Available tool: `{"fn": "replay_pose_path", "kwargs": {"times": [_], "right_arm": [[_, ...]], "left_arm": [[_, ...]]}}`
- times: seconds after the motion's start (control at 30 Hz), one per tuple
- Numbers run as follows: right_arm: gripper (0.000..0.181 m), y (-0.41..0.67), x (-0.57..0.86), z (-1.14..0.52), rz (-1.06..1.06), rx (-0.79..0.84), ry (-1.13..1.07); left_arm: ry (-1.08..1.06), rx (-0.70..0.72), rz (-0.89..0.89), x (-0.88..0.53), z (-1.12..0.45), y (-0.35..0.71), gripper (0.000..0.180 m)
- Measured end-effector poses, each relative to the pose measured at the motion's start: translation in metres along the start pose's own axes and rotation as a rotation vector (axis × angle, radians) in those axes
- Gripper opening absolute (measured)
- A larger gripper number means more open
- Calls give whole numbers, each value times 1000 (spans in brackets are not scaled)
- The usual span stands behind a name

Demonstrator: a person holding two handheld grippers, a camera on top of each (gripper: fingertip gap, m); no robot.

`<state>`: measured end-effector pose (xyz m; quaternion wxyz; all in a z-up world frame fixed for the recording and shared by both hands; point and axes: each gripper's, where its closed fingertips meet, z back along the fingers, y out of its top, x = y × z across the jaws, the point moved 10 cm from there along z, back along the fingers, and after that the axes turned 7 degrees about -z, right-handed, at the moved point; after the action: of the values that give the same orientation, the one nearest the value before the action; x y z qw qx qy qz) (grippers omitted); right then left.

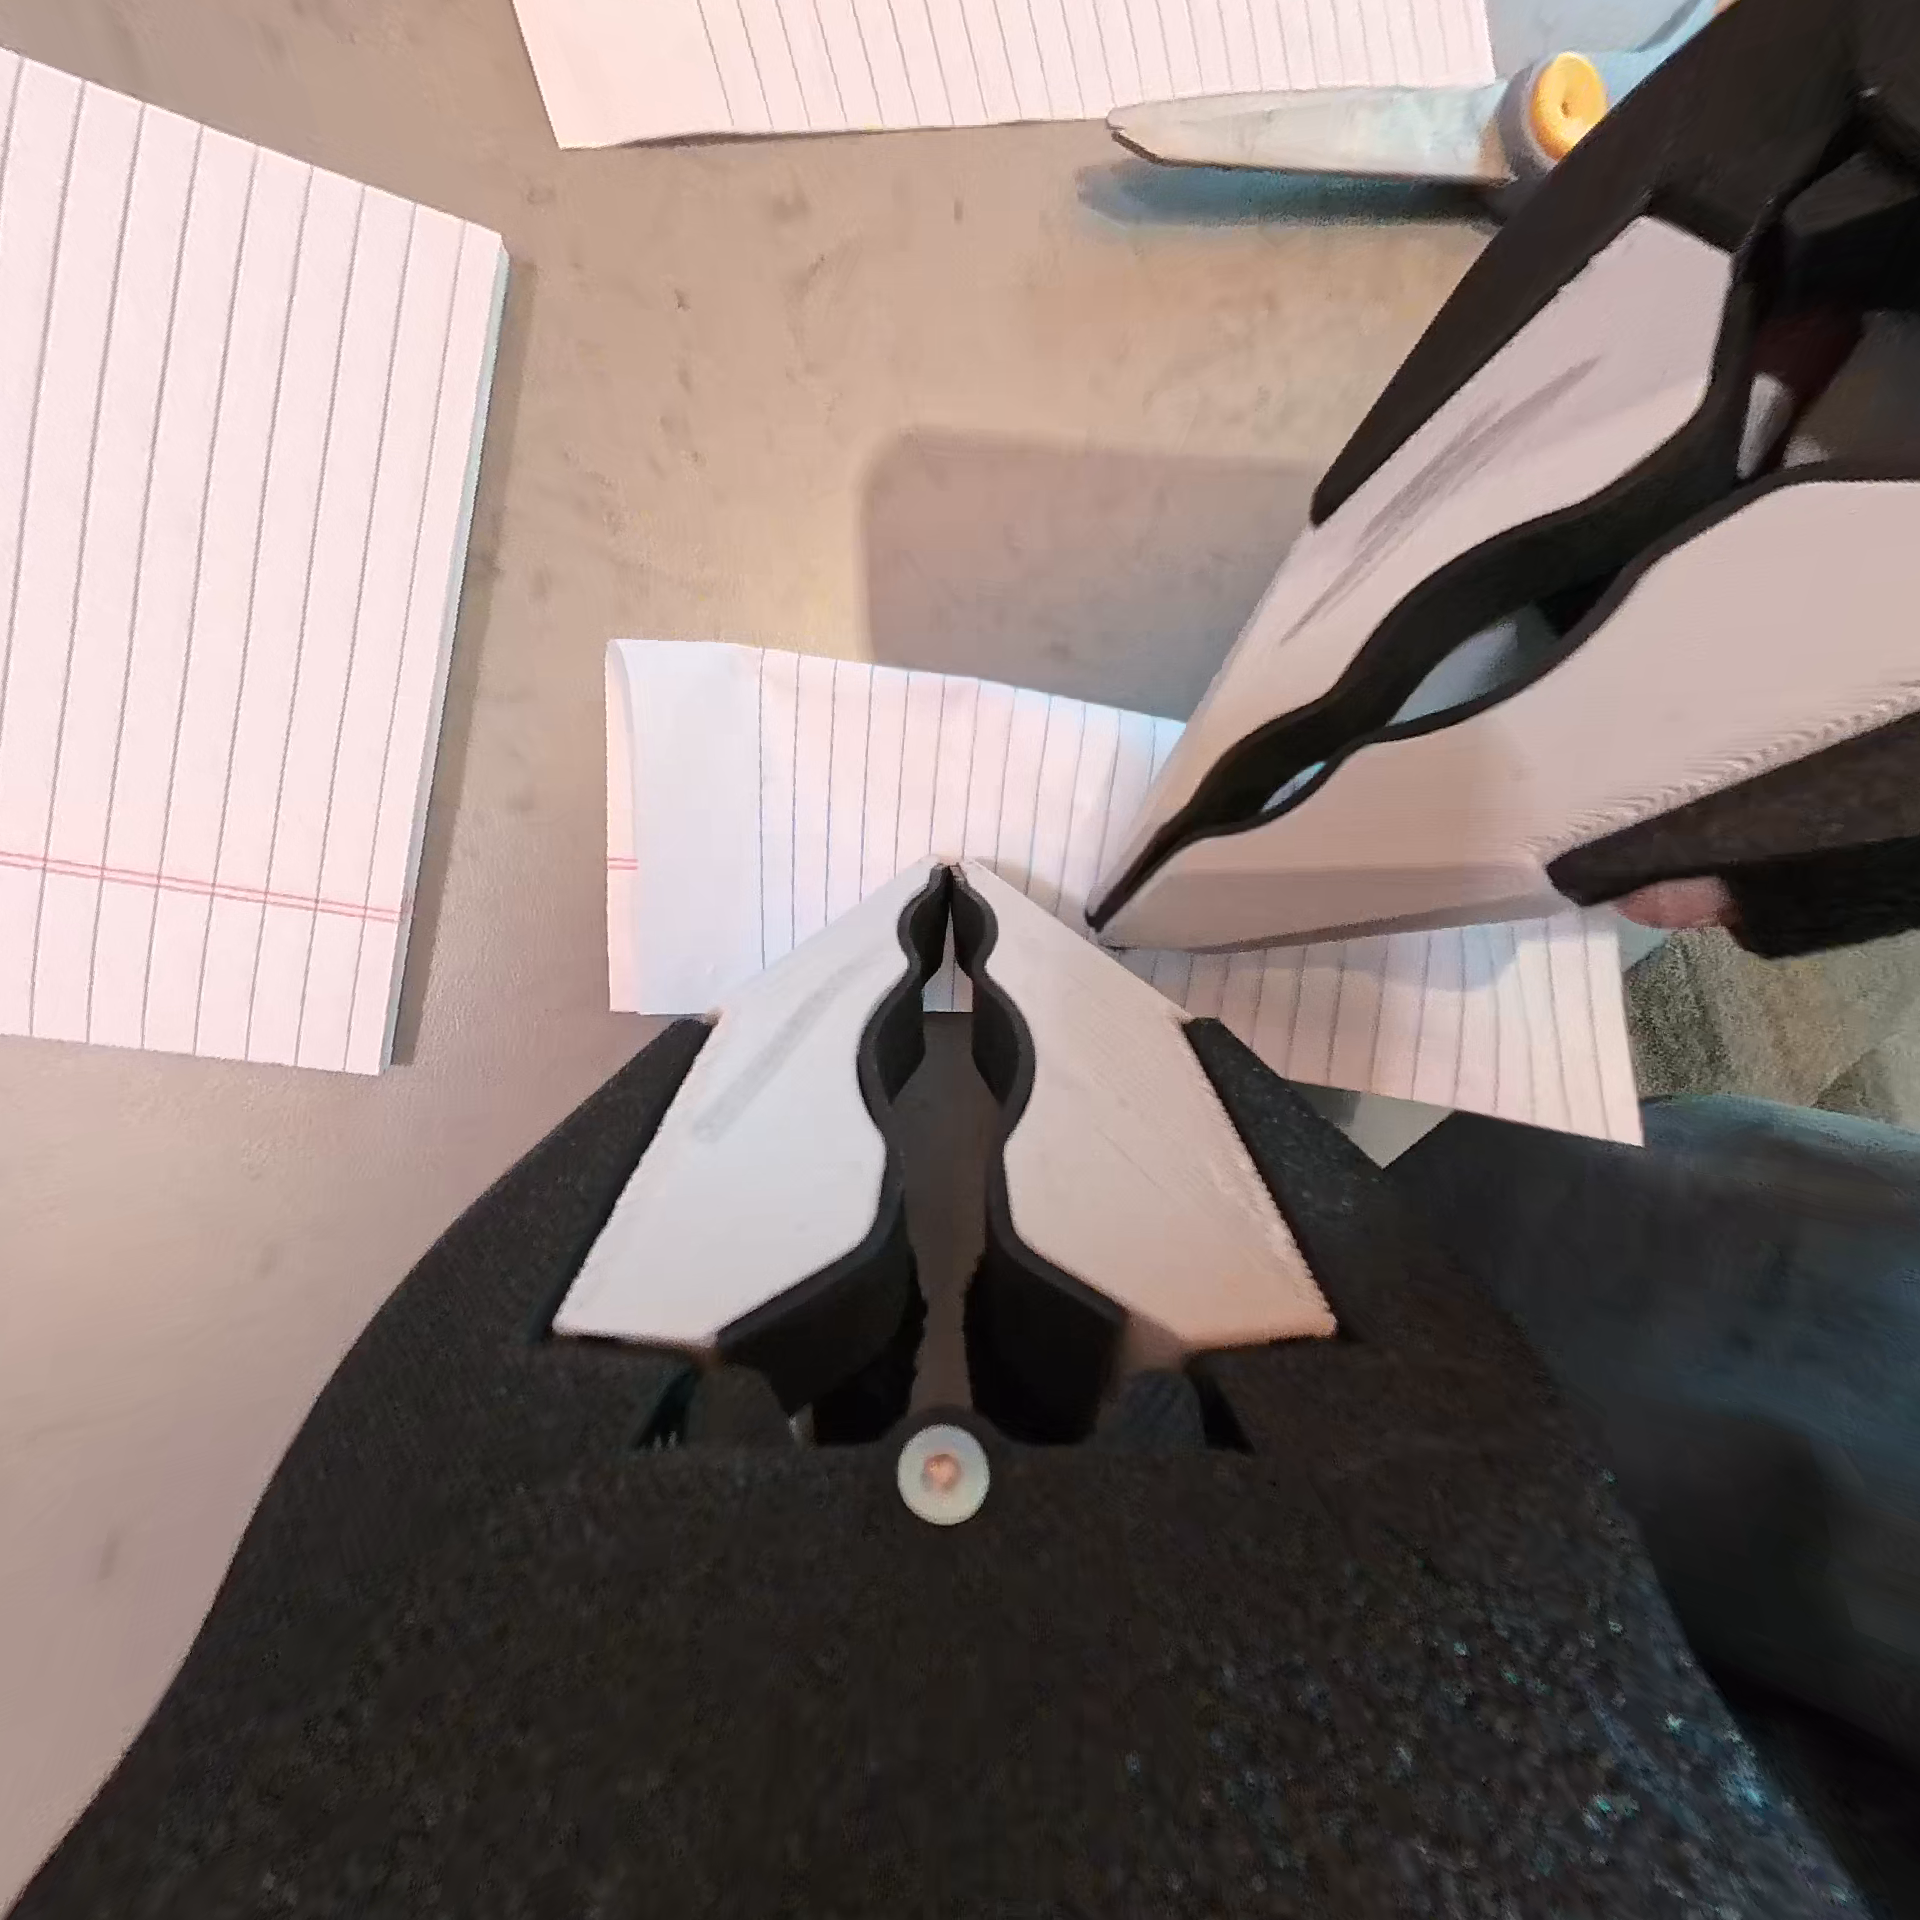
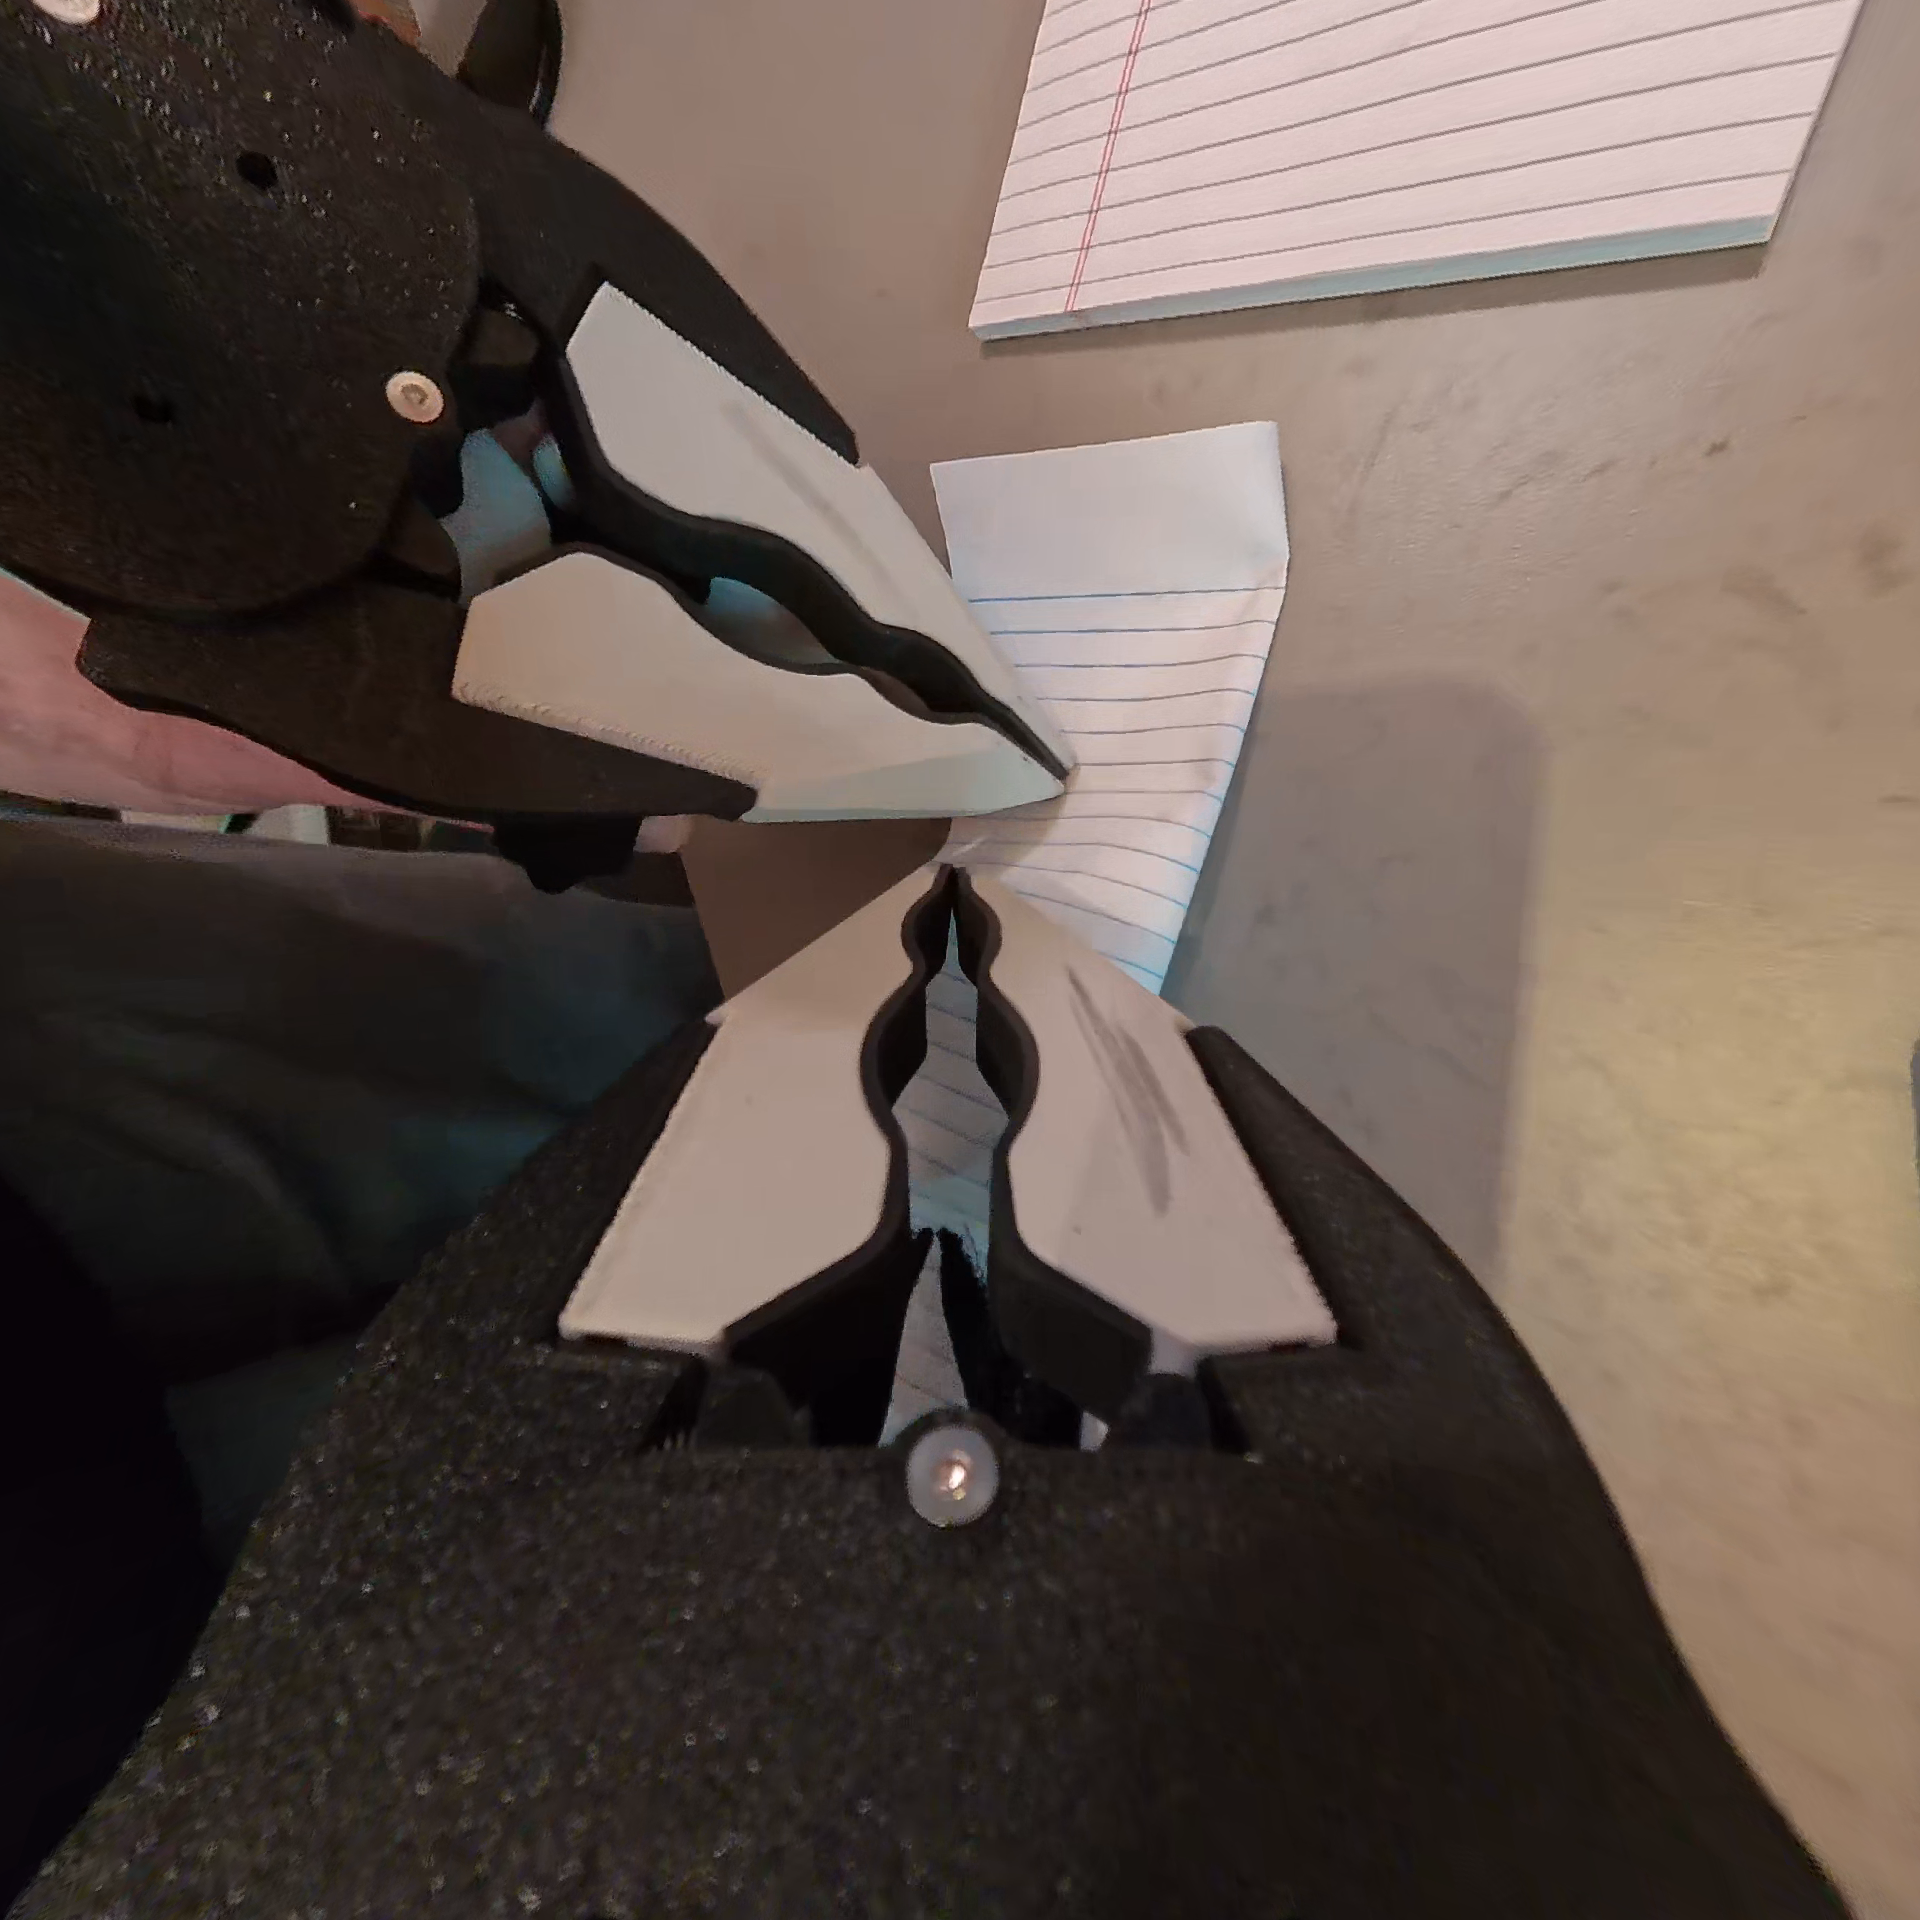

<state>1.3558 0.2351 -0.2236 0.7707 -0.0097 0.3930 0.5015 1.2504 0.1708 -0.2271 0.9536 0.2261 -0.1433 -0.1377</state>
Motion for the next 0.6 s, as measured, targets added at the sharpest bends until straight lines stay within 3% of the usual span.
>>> {"fn": "replay_pose_path", "kwargs": {"times": [0.6], "right_arm": [[0,-3,19,-9,-74,-26,28]], "left_arm": [[-33,47,41,-10,9,-4,3]]}}
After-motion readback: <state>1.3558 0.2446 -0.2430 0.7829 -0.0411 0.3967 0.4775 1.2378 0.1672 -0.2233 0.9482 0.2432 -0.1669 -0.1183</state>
